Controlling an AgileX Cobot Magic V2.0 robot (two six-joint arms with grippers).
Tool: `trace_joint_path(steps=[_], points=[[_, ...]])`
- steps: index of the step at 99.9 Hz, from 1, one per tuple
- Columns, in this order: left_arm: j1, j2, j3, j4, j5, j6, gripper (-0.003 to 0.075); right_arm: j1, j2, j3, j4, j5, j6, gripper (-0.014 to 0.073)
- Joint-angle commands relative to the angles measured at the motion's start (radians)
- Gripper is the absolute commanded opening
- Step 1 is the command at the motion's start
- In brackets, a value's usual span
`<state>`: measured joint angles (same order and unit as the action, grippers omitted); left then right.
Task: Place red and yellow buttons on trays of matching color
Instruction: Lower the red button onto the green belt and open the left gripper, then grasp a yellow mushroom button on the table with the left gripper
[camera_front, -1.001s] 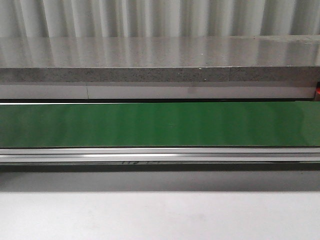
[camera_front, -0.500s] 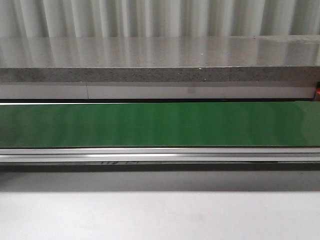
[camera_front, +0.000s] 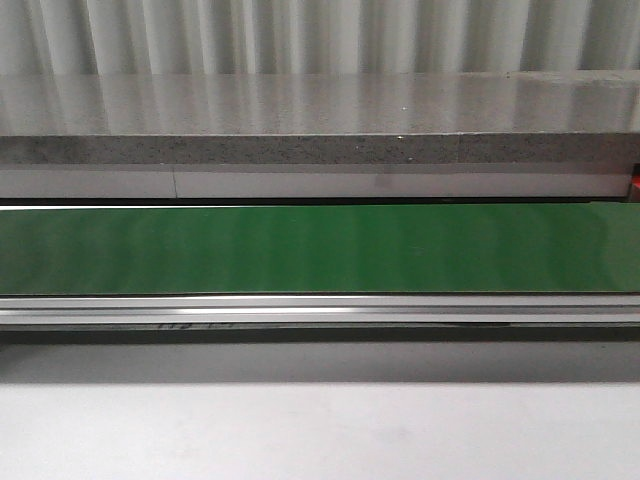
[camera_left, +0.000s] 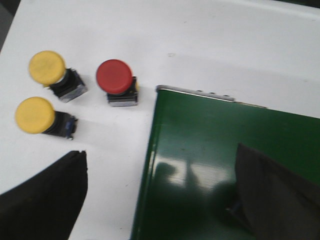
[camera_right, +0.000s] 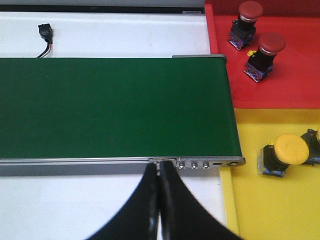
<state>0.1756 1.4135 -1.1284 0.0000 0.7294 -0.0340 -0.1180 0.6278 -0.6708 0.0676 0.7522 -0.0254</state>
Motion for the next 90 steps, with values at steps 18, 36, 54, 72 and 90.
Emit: trace_joint_path(steps=[18, 36, 54, 72, 90], points=[[0.144, 0.076, -0.033, 0.0, -0.036, -0.003, 0.0578, 0.002, -0.003, -0.026, 0.0, -0.058, -0.009, -0.0067], [0.198, 0.151, -0.037, 0.0, -0.089, -0.003, 0.0578, 0.002, -0.003, -0.026, 0.0, -0.058, -0.009, -0.0067], [0.225, 0.227, -0.066, -0.026, -0.089, -0.006, 0.0578, 0.002, -0.003, -0.026, 0.0, -0.058, -0.009, -0.0067], [0.225, 0.309, -0.125, -0.021, -0.095, -0.006, 0.0575, 0.002, -0.003, -0.026, 0.0, -0.058, -0.009, -0.0067], [0.23, 0.387, -0.207, 0.0, -0.075, -0.006, 0.0575, 0.002, -0.003, -0.026, 0.0, -0.058, -0.009, -0.0067]])
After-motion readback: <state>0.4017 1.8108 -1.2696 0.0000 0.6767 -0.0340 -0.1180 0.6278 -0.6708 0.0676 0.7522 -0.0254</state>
